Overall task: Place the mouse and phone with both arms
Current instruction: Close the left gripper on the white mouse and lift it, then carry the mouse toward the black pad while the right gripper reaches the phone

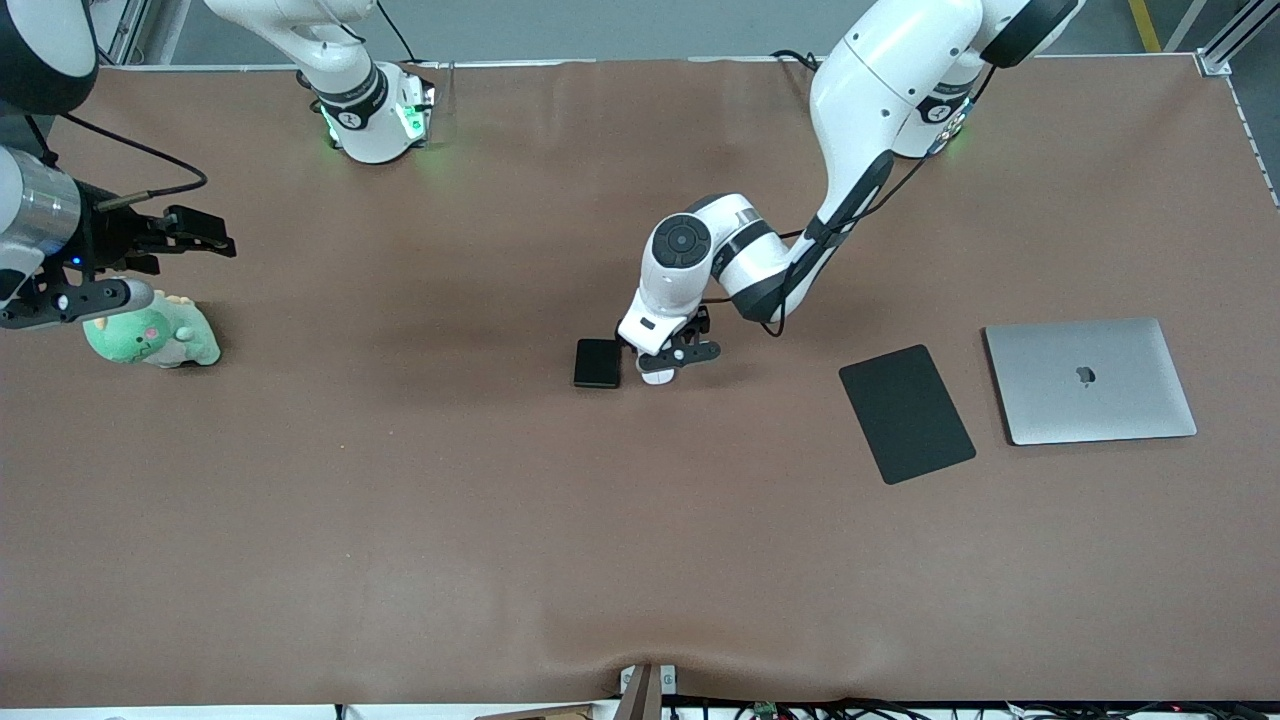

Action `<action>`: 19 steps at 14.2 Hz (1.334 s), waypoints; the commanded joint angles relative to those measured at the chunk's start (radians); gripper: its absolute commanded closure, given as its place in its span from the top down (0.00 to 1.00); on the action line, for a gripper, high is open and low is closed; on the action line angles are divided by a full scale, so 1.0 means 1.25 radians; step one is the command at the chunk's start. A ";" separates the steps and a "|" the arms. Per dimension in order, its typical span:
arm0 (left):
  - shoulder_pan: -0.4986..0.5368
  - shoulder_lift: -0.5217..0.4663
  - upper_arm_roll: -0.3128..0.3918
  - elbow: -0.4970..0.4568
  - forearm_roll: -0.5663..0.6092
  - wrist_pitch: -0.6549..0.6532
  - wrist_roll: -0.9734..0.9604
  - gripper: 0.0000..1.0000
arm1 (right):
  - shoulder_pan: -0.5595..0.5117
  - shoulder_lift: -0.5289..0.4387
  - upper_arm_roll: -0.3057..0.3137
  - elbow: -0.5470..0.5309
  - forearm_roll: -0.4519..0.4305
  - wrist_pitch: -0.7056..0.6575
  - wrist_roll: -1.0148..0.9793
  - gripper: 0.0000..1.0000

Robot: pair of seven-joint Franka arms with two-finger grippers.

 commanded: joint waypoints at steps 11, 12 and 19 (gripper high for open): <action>-0.013 0.053 0.007 0.047 0.030 0.018 -0.044 0.82 | 0.008 0.070 0.014 0.027 0.018 0.006 -0.001 1.00; -0.013 0.053 0.007 0.047 0.029 0.018 -0.044 0.82 | 0.010 0.076 0.014 0.027 0.023 0.008 -0.001 1.00; 0.008 0.026 0.007 0.048 0.090 0.007 -0.033 0.00 | 0.046 0.097 0.014 0.024 0.064 0.049 0.089 1.00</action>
